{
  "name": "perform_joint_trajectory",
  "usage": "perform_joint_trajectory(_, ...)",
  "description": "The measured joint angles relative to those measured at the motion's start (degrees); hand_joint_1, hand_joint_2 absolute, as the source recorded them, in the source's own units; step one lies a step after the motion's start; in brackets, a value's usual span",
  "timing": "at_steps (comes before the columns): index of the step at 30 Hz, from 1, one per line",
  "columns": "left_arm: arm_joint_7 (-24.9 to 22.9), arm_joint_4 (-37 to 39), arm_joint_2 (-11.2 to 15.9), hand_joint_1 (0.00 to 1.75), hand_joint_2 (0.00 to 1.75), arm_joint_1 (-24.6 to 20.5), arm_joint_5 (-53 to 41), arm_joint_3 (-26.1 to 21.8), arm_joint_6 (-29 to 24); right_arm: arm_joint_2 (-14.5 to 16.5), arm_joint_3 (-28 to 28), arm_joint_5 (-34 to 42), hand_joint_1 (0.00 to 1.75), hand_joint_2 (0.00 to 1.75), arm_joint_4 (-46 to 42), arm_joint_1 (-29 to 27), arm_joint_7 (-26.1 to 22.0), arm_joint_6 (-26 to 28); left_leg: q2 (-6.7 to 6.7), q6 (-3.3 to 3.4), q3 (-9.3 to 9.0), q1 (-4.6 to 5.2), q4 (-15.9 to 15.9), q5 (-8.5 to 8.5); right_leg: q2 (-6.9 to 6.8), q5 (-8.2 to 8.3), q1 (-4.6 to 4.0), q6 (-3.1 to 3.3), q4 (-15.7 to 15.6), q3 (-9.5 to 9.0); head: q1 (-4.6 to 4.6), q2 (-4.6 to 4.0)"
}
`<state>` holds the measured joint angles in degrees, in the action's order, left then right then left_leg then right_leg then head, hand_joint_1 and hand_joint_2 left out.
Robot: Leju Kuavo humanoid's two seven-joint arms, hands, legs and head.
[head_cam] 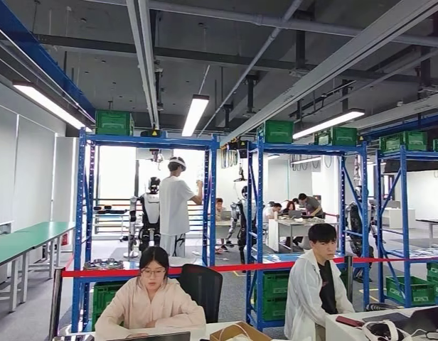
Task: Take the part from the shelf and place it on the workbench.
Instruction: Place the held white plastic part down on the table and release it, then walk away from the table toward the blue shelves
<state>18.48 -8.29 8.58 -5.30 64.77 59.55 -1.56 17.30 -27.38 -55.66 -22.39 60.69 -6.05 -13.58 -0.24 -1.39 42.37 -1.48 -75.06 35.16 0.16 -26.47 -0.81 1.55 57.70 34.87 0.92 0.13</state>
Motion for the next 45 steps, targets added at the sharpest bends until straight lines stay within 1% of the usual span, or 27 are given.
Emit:
perform_joint_trajectory(1,0.07,0.01,0.03,0.0,0.0,0.08,0.07,0.02,0.08,-0.32,0.25,1.0,0.0,0.0,0.01,0.44,-1.53,-2.18,0.01,-0.09,-0.2,-0.07,0.37,-0.76,0.01,-0.03,0.02,-0.02,0.05,-0.01,0.0,0.0)
perform_joint_trajectory(2,0.17,0.01,0.08,0.0,0.0,0.14,0.13,0.03,0.18,-0.71,0.48,2.04,0.0,0.0,-0.01,1.03,-2.99,-4.32,0.02,-0.21,-1.39,-0.18,2.85,-2.48,0.02,-0.09,0.09,-0.11,0.18,-0.02,0.0,0.0)
perform_joint_trajectory(3,0.28,0.01,0.14,0.0,0.0,0.18,0.22,0.05,0.31,-1.21,0.67,3.27,0.0,0.0,-0.05,1.77,-4.48,-6.44,0.03,-0.36,-3.2,-0.34,6.67,-4.57,0.04,-0.25,0.16,-0.34,0.45,0.02,0.0,0.0)
perform_joint_trajectory(5,0.48,0.01,0.21,0.0,0.0,0.16,0.5,0.16,0.52,-2.35,0.89,5.69,0.0,0.0,-0.36,3.31,-6.97,-9.42,-0.01,-0.4,-6.04,-0.46,12.64,-6.96,0.13,-0.69,0.03,-0.97,1.36,0.5,0.04,0.0)
perform_joint_trajectory(6,0.58,0.02,0.22,0.0,0.0,0.19,0.73,0.28,0.61,-3.05,0.95,6.98,0.0,0.0,-0.74,3.91,-7.97,-10.24,-0.06,-0.23,-6.54,-0.44,13.9,-7.17,0.15,-0.83,-0.07,-1.26,1.77,0.81,0.08,0.0)
perform_joint_trajectory(10,0.86,0.04,0.22,0.0,0.0,0.67,1.61,0.79,0.71,-5.53,0.87,11.45,0.0,0.0,-3.05,5.09,-9.36,-10.48,-0.18,1.11,-6.45,-0.29,14.17,-7.12,0.11,-1.62,0.1,-2.14,2.86,1.45,0.11,0.0)
perform_joint_trajectory(12,0.98,0.05,0.25,0.0,0.0,0.56,1.98,0.95,0.71,-6.35,0.56,13.49,0.0,0.0,-4.1,5.25,-9.36,-9.81,-0.12,1.53,-6.51,-0.33,14.27,-7.2,0.08,-4.38,0.34,-2.71,7.55,3.4,0.11,0.0)
perform_joint_trajectory(14,1.15,0.07,0.3,0.0,0.0,0.39,2.36,1.08,0.71,-6.98,-0.05,15.43,0.0,0.0,-4.94,4.86,-9.37,-8.31,-0.1,1.76,-6.53,-0.22,14.26,-7.14,0.06,-7.46,0.53,-3.03,14.92,6.79,0.11,0.0)
perform_joint_trajectory(15,1.23,0.08,0.32,0.0,0.0,0.37,2.59,1.16,0.71,-7.22,-0.33,16.56,0.0,0.0,-5.41,4.34,-9.51,-6.97,-0.12,1.8,-6.57,-0.16,14.26,-7.11,0.07,-7.96,0.55,-3.04,17.2,7.93,0.11,0.0)
perform_joint_trajectory(16,1.32,0.09,0.33,0.0,0.0,0.37,2.8,1.26,0.71,-7.48,-0.5,17.94,0.0,0.0,-6.1,3.62,-9.8,-5.19,-0.16,1.84,-6.64,-0.12,14.26,-7.07,0.08,-7.38,0.53,-2.93,17.41,8.1,0.11,0.0)
perform_joint_trajectory(17,1.39,0.09,0.33,0.0,0.0,0.38,2.99,1.37,0.71,-7.71,-0.57,19.51,0.0,0.0,-7.1,2.8,-10.2,-3.17,-0.21,1.87,-6.73,-0.08,14.26,-7.04,0.09,-5.79,0.46,-2.69,15.28,7.2,0.11,0.0)
perform_joint_trajectory(19,1.5,0.09,0.23,0.0,0.0,0.36,3.3,1.6,0.71,-8.09,-0.55,22.29,0.0,0.0,-9.52,1.39,-10.96,0.21,-0.29,1.87,-6.89,-0.02,14.34,-6.96,0.12,-1.95,0.11,-1.97,7.55,3.66,0.1,0.0)
perform_joint_trajectory(20,1.52,0.09,0.15,0.0,0.0,0.32,3.43,1.7,0.71,-8.19,-0.54,23.09,0.0,0.0,-10.6,0.92,-11.16,1.04,-0.29,1.78,-6.89,-0.04,14.44,-6.97,0.13,-0.75,-0.13,-1.62,4.29,2.23,0.1,0.01)
perform_joint_trajectory(21,1.54,0.09,0.08,0.0,0.0,0.29,3.54,1.8,0.71,-8.28,-0.55,23.51,0.0,0.0,-11.46,0.49,-11.24,1.38,-0.28,1.64,-6.84,-0.09,14.54,-7.0,0.15,-0.27,-0.38,-1.36,2.37,1.41,0.1,0.02)
perform_joint_trajectory(24,1.56,0.09,-0.02,0.0,0.0,0.3,3.7,2.08,0.72,-8.64,-0.47,24.61,0.0,0.0,-13.68,-1.01,-11.42,1.69,-0.26,0.94,-6.9,-0.29,15.01,-7.09,0.13,-0.17,-0.6,-0.75,0.89,0.88,0.08,0.03)
perform_joint_trajectory(26,1.62,0.09,-0.06,0.0,0.0,0.33,3.89,2.32,0.85,-8.7,0.58,29.22,0.0,0.0,-16.71,-2.98,-13.72,2.21,-0.19,0.67,-6.46,-0.18,13.58,-5.72,-0.02,0.3,-0.33,-0.32,-0.29,0.19,0.08,0.01)
perform_joint_trajectory(29,2.17,0.11,-0.08,0.0,0.0,0.46,4.72,2.58,1.17,-8.58,5.34,47.37,0.0,0.0,-29.89,-12.39,-21.46,-1.24,-0.12,0.51,-2.57,0.03,4.26,-0.79,-0.4,0.33,-0.26,-0.03,-0.84,-0.53,0.08,0.0)
perform_joint_trajectory(30,2.47,0.12,-0.08,0.0,0.0,0.61,5.13,2.64,1.2,-8.51,7.39,54.3,0.0,0.0,-36.43,-17.12,-23.89,-3.62,-0.11,0.38,-1.36,0.03,1.64,0.05,-0.57,0.19,-0.28,-0.01,-0.81,-0.66,0.08,0.0)
perform_joint_trajectory(31,2.75,0.14,-0.08,0.0,0.0,0.8,5.63,2.68,1.21,-8.36,9.55,60.57,0.0,0.0,-43.78,-22.15,-25.84,-6.1,-0.1,0.22,-0.94,-0.02,0.84,-0.14,-0.72,0.01,-0.26,-0.07,-0.75,-0.76,0.08,0.0)
perform_joint_trajectory(32,2.99,0.18,-0.08,0.0,0.0,1.04,6.11,2.7,1.2,-8.13,11.69,65.57,0.0,0.0,-51.18,-27.08,-27.26,-8.4,-0.08,0.06,-1.54,-0.1,2.19,-1.38,-0.82,-0.22,-0.19,-0.2,-0.58,-0.82,0.08,0.0)
perform_joint_trajectory(34,3.27,0.36,-0.09,0.0,0.0,1.51,6.97,2.71,1.04,-7.49,15.51,71.04,0.0,0.0,-64.75,-35.71,-28.72,-12.15,-0.12,-0.26,-4.85,-0.33,8.89,-4.94,-0.78,-0.88,-0.04,-0.69,0.19,-0.8,0.08,0.0)
perform_joint_trajectory(35,3.38,0.46,-0.1,0.0,0.0,1.67,7.35,2.7,0.94,-7.17,17.0,72.01,0.0,0.0,-70.21,-39.09,-29.2,-13.81,-0.18,-0.2,-6.31,-0.38,11.86,-5.96,-0.62,-1.23,-0.04,-0.99,0.85,-0.57,0.1,0.0)
perform_joint_trajectory(37,3.61,0.58,-0.13,0.0,0.0,1.83,8.11,2.7,0.65,-6.7,19.0,72.43,0.0,0.0,-78.54,-44.63,-29.94,-16.79,-0.29,0.21,-7.45,-0.28,14.11,-6.14,-0.25,-1.52,-0.11,-1.5,1.74,-0.11,0.13,0.01)
perform_joint_trajectory(40,4.04,0.63,-0.22,0.0,0.0,1.79,9.26,2.69,0.32,-6.43,20.34,71.6,0.0,0.0,-85.25,-51.06,-31.08,-20.17,-0.11,1.23,-7.43,-0.11,14.28,-6.47,-0.09,-2.08,0.09,-2.11,2.27,0.12,0.13,0.0)
perform_joint_trajectory(42,4.26,0.75,-0.3,0.0,0.0,1.7,9.8,2.68,0.21,-6.41,20.77,70.77,0.0,0.0,-87.62,-53.66,-31.89,-21.25,0.14,1.97,-7.2,-0.16,14.45,-6.92,-0.07,-5.28,0.33,-2.7,5.58,1.1,0.13,0.0)
perform_joint_trajectory(44,4.39,0.92,-0.3,0.0,0.0,1.64,10.03,2.67,0.13,-6.41,20.99,70.23,0.0,0.0,-89.0,-55.23,-32.38,-21.57,0.38,2.45,-6.75,0.0,14.45,-7.28,-0.08,-9.91,0.62,-3.17,12.6,3.17,0.13,0.0)
perform_joint_trajectory(45,4.44,0.97,-0.3,0.0,0.0,1.64,10.08,2.67,0.1,-6.41,21.1,70.06,0.0,0.0,-89.41,-55.88,-32.46,-21.64,0.49,2.58,-6.48,0.1,14.45,-7.5,-0.09,-11.45,0.75,-3.3,15.73,3.95,0.13,0.0)
